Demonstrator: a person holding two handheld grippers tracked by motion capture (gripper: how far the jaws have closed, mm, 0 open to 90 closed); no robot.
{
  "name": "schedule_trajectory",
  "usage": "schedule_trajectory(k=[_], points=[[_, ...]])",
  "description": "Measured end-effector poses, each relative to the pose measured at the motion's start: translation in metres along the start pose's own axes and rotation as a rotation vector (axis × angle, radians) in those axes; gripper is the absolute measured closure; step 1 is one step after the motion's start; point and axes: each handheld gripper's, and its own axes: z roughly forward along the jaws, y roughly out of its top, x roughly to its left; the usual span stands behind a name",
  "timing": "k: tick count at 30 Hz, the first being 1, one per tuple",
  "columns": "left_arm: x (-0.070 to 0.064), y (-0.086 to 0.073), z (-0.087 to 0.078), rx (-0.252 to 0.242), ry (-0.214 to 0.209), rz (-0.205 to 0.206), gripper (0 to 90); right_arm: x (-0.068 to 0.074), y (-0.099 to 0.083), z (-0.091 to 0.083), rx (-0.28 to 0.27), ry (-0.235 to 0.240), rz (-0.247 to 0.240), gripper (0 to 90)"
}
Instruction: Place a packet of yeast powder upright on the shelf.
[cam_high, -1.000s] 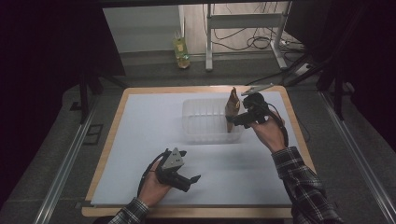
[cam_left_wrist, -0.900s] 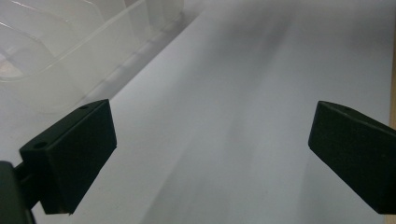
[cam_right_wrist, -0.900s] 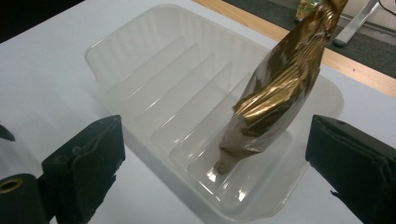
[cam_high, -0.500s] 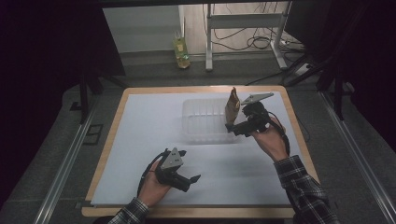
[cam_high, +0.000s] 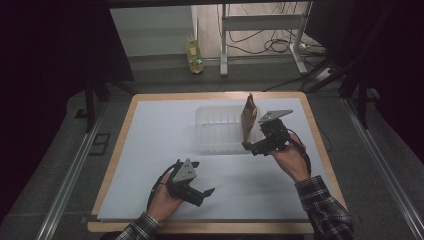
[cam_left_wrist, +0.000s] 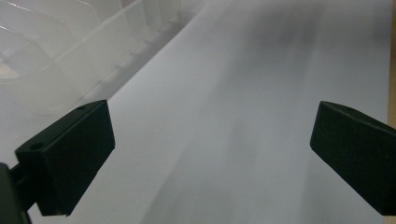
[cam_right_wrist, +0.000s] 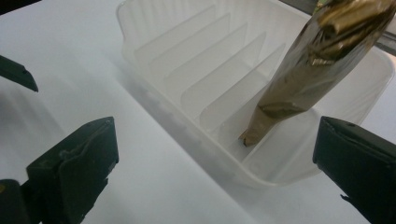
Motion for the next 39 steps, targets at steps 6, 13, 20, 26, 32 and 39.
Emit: schedule_trajectory(k=[6,13,20,26,32,39], points=[[0.0,0.0,0.0,-0.004,0.001,-0.004,0.0,0.002,-0.012,-0.002,-0.002,0.01,-0.001,0.0],[0.0,-0.001,0.0,-0.003,0.0,-0.004,0.0,0.004,-0.027,-0.009,-0.006,0.01,-0.004,0.0],[0.0,-0.001,0.001,0.0,-0.002,-0.003,0.0,0.006,-0.041,-0.017,0.0,0.005,0.017,0.0],[-0.003,-0.001,0.005,0.015,-0.017,0.004,0.0,0.008,-0.055,-0.023,-0.001,-0.008,0.015,0.0],[-0.005,-0.001,0.007,0.022,-0.022,0.012,0.0,0.011,-0.068,-0.025,0.01,-0.021,-0.007,0.0],[-0.004,-0.002,0.006,0.021,-0.017,0.011,0.0,0.012,-0.079,-0.03,0.005,-0.022,0.009,0.0]])
